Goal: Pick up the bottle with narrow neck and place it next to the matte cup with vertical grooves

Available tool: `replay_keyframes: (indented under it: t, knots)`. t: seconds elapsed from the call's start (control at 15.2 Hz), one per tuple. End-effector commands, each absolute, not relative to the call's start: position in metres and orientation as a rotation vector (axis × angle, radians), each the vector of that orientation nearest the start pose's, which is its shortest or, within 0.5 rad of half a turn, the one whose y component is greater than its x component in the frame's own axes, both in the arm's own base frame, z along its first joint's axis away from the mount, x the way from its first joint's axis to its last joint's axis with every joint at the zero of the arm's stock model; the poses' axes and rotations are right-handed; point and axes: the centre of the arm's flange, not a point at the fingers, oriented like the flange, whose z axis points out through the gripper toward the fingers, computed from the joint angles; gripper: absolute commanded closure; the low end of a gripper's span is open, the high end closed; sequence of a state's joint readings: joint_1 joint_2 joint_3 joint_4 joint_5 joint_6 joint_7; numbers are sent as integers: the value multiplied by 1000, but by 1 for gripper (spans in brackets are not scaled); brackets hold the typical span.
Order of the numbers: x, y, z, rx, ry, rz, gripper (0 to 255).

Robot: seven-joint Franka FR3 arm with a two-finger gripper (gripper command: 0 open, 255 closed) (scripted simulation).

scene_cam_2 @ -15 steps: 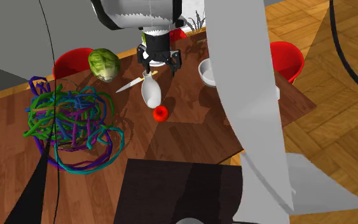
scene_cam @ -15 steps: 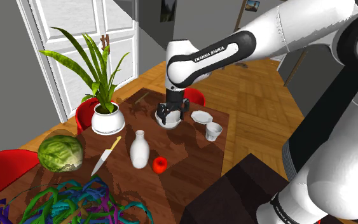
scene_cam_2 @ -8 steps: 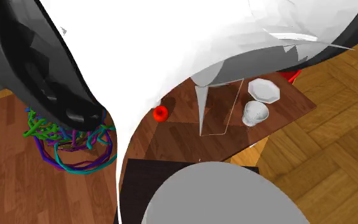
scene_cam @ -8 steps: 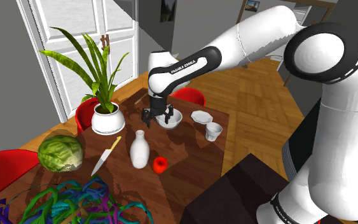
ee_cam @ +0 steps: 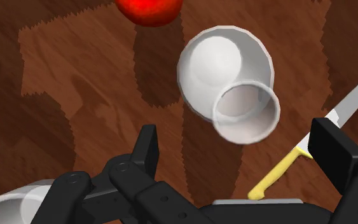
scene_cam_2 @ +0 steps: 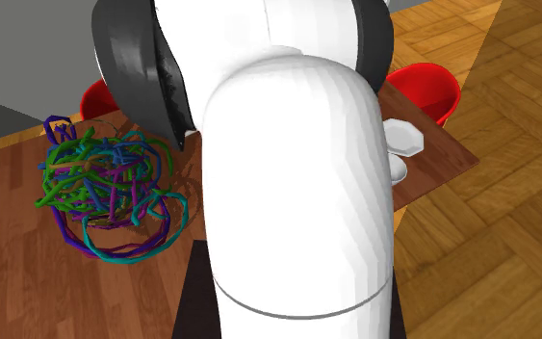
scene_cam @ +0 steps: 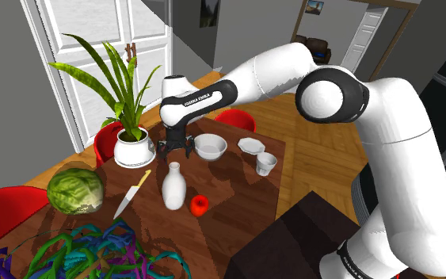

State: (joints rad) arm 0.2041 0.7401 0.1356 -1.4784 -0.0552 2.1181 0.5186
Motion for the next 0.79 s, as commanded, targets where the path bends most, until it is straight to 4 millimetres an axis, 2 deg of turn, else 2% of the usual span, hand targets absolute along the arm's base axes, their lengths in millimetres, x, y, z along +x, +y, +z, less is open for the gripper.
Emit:
replay_keyframes:
  t: [0.0,0.46,0.73]
  knots:
    - [688,227,219,-3120,286,160,0]
    - [685,228,183,-3120,286,160,0]
    - [684,228,180,-3120,286,160,0]
